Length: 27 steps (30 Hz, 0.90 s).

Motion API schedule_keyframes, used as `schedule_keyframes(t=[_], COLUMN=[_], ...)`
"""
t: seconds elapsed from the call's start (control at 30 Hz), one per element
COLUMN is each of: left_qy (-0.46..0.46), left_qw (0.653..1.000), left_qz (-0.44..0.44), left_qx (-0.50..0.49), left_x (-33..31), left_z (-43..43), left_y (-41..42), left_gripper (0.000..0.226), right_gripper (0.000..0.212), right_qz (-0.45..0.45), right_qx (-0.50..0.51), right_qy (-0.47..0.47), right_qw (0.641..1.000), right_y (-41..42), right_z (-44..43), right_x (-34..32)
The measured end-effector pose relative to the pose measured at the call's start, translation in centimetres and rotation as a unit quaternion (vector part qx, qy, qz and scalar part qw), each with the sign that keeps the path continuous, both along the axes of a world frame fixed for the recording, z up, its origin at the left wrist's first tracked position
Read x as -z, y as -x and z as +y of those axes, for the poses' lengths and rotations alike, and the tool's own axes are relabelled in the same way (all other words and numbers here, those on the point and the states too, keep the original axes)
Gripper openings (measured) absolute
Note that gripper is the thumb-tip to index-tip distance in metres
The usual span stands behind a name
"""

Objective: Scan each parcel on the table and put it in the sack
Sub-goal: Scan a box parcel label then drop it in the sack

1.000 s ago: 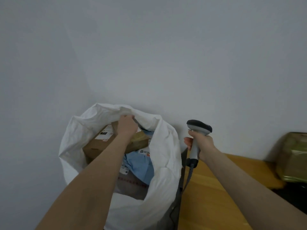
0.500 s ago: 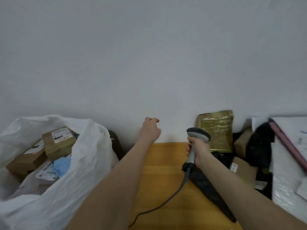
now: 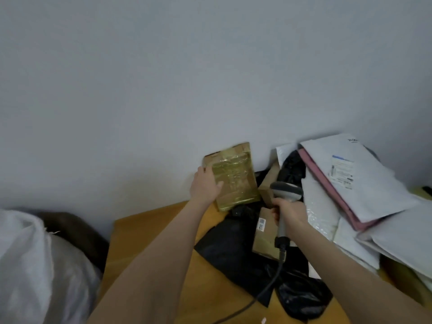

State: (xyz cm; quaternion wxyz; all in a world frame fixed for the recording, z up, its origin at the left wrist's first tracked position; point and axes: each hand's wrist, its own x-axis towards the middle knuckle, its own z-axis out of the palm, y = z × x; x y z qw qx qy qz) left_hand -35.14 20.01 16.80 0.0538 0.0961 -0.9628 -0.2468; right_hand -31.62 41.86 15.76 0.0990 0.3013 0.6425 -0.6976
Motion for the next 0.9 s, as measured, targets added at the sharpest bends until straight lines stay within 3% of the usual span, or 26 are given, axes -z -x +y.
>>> schedule_keyframes(t=[0.1, 0.23, 0.33, 0.47, 0.6, 0.77, 0.83, 0.9], left_qy=[0.013, 0.008, -0.018, -0.153, -0.376, -0.582, -0.637, -0.673], left_qw=[1.0, 0.999, 1.0, 0.979, 0.888, 0.729, 0.672, 0.641], left_qz=[0.012, -0.045, 0.017, 0.067, -0.01, -0.251, -0.289, -0.289], left_qx=[0.0, -0.006, -0.014, -0.116, -0.265, -0.258, -0.242, -0.23], left_x=[0.4, 1.6, 2.9, 4.0, 6.0, 8.0, 8.4, 8.4], left_z=[0.2, -0.1, -0.5, -0.8, -1.8, -2.5, -2.5, -1.9], left_y=[4.1, 7.5, 7.3, 5.1, 2.4, -1.8, -2.6, -2.6], left_gripper=[0.07, 0.075, 0.057, 0.033, 0.039, 0.085, 0.096, 0.098], right_gripper=[0.018, 0.02, 0.013, 0.013, 0.024, 0.048, 0.052, 0.052], right_qz=[0.024, 0.043, 0.046, 0.046, 0.035, 0.021, 0.035, 0.042], right_qx=[0.012, 0.038, 0.06, 0.058, 0.047, 0.026, 0.025, 0.021], right_qy=[0.004, 0.04, 0.055, 0.07, 0.086, 0.092, 0.091, 0.084], right_qw=[1.0, 0.998, 0.996, 0.995, 0.995, 0.995, 0.995, 0.995], right_y=[2.4, 4.8, 5.9, 6.5, 6.2, 5.2, 5.0, 5.0], right_z=[1.0, 0.8, 0.3, 0.1, 0.8, 1.0, 1.0, 1.2], right_x=[0.0, 0.1, 0.4, 0.7, 1.4, 2.8, 3.0, 3.1])
